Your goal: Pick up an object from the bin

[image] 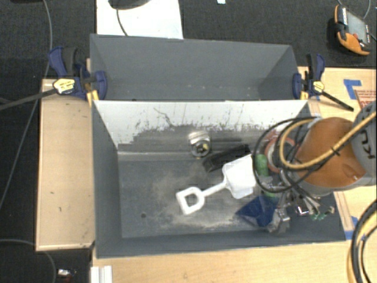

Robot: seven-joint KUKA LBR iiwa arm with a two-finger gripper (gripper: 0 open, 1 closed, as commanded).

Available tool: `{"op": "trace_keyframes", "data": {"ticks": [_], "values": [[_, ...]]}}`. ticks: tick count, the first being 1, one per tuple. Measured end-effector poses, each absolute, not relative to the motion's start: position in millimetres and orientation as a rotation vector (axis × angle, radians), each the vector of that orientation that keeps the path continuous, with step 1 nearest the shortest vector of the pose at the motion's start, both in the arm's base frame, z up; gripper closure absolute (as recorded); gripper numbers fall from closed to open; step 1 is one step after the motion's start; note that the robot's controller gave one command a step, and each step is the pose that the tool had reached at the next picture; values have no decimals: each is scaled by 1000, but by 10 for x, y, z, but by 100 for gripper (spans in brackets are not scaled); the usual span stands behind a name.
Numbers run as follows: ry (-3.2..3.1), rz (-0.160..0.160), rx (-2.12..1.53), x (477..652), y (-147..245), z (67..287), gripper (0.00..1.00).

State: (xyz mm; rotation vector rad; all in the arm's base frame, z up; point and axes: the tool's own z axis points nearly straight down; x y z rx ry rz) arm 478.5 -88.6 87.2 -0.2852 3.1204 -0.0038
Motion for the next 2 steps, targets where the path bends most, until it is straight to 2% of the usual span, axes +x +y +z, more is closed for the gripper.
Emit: {"op": "trace_keyframes", "data": {"ticks": [1, 2], "values": [[3108, -10, -275, 5103, -543, 1620, 0], [3073, 0, -632, 5081, 37, 996, 0]]}}
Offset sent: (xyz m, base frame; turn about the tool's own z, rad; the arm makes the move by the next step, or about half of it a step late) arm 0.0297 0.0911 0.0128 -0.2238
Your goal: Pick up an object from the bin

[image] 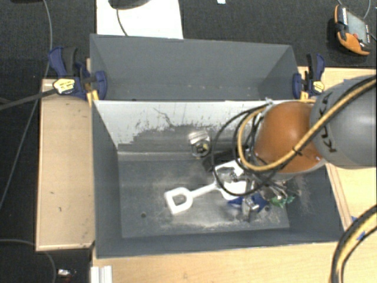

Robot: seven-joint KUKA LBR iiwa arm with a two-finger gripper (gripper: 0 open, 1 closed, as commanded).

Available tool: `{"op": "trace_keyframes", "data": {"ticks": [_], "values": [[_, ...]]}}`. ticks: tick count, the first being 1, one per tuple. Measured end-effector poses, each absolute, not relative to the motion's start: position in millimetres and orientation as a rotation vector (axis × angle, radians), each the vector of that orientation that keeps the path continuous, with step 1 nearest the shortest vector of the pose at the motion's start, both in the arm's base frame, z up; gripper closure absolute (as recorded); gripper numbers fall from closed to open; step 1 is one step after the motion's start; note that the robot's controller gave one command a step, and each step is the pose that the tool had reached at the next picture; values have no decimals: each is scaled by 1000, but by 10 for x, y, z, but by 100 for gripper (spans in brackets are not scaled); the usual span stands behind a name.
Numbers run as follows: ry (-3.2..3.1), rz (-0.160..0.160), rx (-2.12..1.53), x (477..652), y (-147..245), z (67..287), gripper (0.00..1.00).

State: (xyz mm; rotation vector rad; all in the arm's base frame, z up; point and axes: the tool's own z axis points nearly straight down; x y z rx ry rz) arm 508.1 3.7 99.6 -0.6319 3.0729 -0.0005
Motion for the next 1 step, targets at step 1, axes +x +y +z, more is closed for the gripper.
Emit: {"op": "trace_keyframes", "data": {"ticks": [1], "values": [[3104, -11, -309, 5398, -251, 707, 0]]}}
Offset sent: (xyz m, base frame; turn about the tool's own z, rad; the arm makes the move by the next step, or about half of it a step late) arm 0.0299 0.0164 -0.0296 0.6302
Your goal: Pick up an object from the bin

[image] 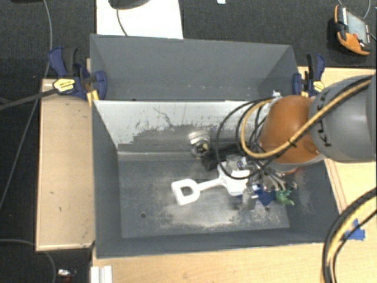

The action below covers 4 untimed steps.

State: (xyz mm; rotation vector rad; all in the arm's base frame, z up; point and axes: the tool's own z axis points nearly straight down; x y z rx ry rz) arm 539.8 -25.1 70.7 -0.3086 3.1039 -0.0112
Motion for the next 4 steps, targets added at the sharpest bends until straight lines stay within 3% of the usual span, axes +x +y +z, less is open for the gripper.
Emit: {"op": "trace_keyframes", "data": {"ticks": [1, 2, 4], "values": [[3117, 1, 348, 5371, 202, 698, 100], [3117, 1, 346, 5371, 201, 698, 100], [3112, 2, 340, 5380, 201, 917, 100]]}}
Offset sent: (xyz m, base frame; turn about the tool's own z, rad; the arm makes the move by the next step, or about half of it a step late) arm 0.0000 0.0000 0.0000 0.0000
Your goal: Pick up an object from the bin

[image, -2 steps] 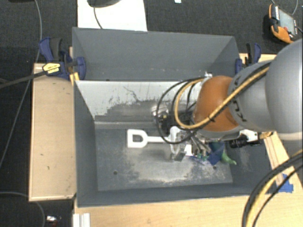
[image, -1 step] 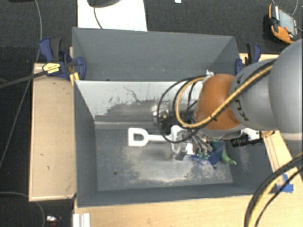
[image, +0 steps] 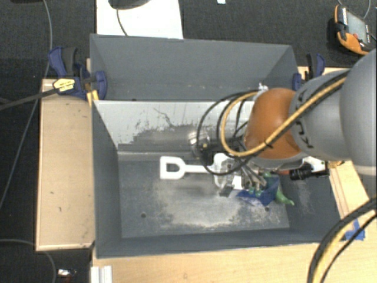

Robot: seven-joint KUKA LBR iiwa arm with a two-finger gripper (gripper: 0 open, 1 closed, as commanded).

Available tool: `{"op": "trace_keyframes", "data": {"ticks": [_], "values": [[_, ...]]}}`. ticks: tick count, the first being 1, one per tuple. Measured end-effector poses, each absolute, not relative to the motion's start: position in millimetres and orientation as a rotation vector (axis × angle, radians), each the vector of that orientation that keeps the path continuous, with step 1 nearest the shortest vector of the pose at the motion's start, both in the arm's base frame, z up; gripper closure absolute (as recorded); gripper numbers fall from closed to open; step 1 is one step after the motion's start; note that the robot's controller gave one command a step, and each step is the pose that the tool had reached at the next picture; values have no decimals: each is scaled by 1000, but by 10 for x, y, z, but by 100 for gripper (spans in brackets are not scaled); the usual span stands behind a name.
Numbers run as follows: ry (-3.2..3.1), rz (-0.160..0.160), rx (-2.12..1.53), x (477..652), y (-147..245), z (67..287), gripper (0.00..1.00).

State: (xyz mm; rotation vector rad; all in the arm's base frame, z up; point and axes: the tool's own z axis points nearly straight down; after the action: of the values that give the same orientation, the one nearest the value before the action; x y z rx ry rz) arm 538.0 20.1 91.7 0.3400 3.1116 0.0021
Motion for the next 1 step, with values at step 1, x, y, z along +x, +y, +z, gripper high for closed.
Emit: {"op": "trace_keyframes", "data": {"ticks": [1], "values": [[3116, 1, 336, 5369, 201, 1056, 100]]}}
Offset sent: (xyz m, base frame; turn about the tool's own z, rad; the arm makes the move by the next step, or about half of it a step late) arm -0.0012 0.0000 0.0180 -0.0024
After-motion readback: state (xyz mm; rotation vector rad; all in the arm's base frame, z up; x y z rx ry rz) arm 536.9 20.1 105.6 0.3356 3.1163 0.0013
